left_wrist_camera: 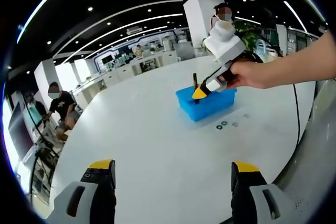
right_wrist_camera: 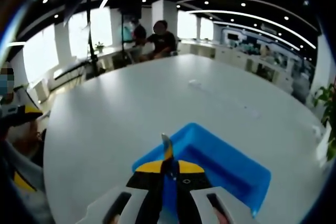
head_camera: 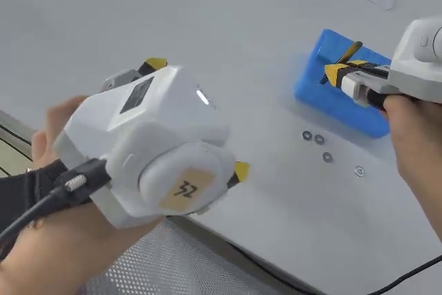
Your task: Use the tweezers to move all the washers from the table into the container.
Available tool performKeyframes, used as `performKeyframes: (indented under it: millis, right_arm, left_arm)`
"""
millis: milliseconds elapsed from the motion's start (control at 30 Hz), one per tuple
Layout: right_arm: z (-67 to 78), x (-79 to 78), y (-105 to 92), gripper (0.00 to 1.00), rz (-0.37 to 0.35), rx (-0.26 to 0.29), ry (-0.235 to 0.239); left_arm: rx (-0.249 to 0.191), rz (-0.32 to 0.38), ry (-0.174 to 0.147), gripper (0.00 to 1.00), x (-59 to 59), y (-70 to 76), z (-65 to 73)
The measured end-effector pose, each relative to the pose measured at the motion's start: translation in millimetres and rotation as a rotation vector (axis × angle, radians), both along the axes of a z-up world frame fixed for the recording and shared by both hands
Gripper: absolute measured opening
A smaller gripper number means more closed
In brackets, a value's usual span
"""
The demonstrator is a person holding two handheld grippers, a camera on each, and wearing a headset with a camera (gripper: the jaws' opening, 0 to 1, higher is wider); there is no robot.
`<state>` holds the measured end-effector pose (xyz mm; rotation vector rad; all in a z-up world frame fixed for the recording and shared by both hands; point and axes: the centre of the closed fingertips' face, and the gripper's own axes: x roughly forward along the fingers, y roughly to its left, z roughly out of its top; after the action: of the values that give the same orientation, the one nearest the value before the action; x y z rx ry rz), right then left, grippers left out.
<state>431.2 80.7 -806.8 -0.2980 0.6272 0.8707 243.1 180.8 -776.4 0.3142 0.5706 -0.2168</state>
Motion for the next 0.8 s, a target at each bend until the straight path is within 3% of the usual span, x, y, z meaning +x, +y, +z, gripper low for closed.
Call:
performKeyframes:
  millis: [100, 200, 333, 467, 667, 800]
  right_arm:
    - [-0.7, -1.0, 0.5, 0.05, -0.004, 0.006, 0.005]
    - [-1.1, -1.5, 0.1, 0.06, -0.01, 0.016, 0.001]
    - [0.2, -3.6, -1.0, 0.06, -0.022, 0.029, 0.015]
    - [5.1, -3.7, -3.2, 0.05, -0.025, 0.028, -0.002]
    - [14.9, -2.7, -5.9, 0.05, -0.027, 0.031, -0.027]
    - [31.1, -8.6, -6.8, 0.05, -0.022, 0.056, -0.038]
  left_arm:
    - [0.005, 0.003, -0.005, 0.93, 0.1, 1.8, 0.8]
    - [-0.01, 0.035, 0.018, 0.93, -0.2, 7.7, -2.6]
    - [-0.027, 0.05, 0.019, 0.93, -0.7, 9.8, -2.1]
    - [-0.017, 0.051, 0.015, 0.93, -1.3, 10.5, -1.5]
    - [-0.014, 0.07, 0.026, 0.92, -2.1, 14.5, -3.1]
    - [-0.015, 0.071, 0.031, 0.92, -2.4, 14.7, -3.6]
